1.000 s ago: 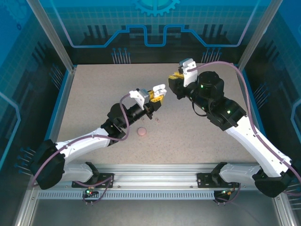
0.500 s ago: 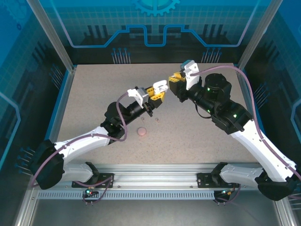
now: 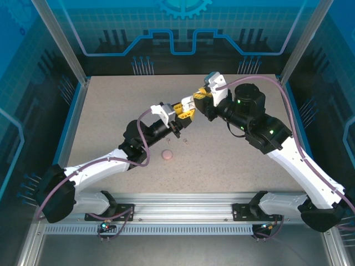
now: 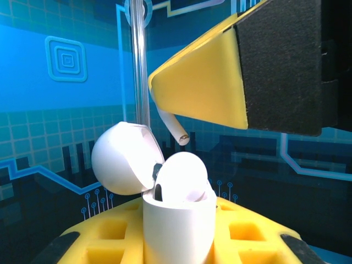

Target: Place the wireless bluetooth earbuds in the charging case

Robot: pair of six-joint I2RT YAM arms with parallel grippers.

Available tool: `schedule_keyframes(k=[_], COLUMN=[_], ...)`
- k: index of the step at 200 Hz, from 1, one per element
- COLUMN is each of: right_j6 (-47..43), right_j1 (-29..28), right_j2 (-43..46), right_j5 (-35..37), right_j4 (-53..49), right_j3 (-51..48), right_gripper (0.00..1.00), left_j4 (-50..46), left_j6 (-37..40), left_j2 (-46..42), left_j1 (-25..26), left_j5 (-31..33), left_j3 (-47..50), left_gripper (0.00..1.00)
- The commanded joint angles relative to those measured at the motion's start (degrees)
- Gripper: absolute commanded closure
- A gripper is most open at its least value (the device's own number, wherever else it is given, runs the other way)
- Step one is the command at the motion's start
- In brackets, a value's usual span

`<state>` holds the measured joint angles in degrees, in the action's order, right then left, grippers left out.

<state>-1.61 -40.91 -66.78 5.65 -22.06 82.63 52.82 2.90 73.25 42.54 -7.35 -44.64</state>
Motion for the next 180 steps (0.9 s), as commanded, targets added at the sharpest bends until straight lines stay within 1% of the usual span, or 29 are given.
schedule_keyframes(k=[1,180], right_j6=[-1.2,-0.1], right_j1=[-0.6,-0.6], right_j2=[-0.2,-0.2], right_j5=[-0.6,-0.3], right_j4=[-0.4,-1.7], right_j3=[1.7,-1.4], right_gripper=[0.73,0.74], left_j4=[2.6,2.8], left_j6=[-0.6,-0.2], left_j2=[-0.2,0.1], left_j1=[0.5,0.5], left_j5=[-0.7,-0.4], left_j3=[-1.3,-2.2], left_gripper=[1.00,1.00])
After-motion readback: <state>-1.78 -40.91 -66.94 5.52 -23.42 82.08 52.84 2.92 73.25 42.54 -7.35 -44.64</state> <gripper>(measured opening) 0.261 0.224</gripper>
